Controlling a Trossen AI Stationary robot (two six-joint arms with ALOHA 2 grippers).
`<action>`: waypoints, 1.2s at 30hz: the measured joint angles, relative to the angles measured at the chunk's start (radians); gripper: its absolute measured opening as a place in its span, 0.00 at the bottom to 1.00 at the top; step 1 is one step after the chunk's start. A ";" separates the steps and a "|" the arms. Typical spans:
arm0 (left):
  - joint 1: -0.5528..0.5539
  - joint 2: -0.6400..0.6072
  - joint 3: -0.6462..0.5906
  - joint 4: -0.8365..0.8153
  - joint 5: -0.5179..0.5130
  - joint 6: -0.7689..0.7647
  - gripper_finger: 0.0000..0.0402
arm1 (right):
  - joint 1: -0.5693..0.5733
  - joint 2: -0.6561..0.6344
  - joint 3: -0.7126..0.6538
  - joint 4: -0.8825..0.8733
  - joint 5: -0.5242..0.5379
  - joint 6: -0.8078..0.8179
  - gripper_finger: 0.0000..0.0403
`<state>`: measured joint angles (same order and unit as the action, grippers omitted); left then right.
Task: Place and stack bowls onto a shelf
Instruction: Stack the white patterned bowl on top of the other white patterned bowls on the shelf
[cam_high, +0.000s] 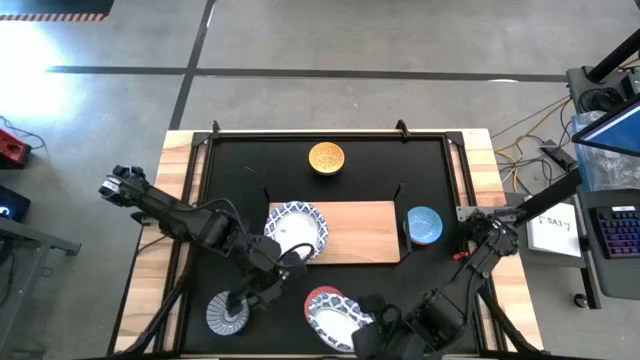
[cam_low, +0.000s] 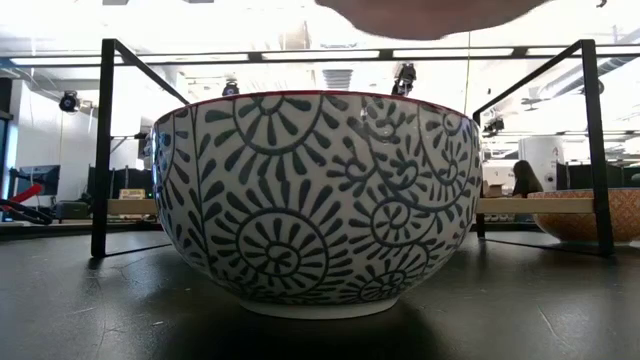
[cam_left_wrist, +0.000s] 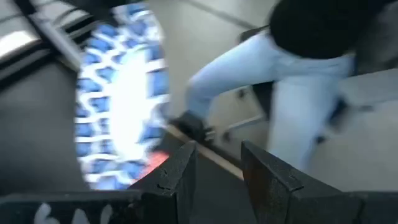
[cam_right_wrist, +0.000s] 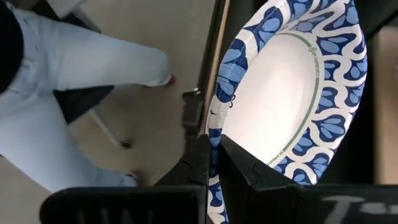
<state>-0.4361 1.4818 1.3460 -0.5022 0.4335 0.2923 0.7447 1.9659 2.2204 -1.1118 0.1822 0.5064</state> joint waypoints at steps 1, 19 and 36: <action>0.000 0.000 0.000 0.004 -0.037 0.007 0.27 | -0.008 0.000 0.000 0.000 0.000 -0.035 0.03; -0.002 0.008 0.000 0.061 -0.083 0.010 0.27 | -0.144 0.000 0.000 -0.001 -0.052 -0.335 0.03; -0.002 0.008 0.000 0.059 -0.083 0.023 0.20 | -0.164 -0.002 0.058 0.028 -0.051 -0.452 0.03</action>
<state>-0.4381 1.4895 1.3460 -0.4433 0.3500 0.3149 0.5808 1.9644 2.2784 -1.0839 0.1314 0.0540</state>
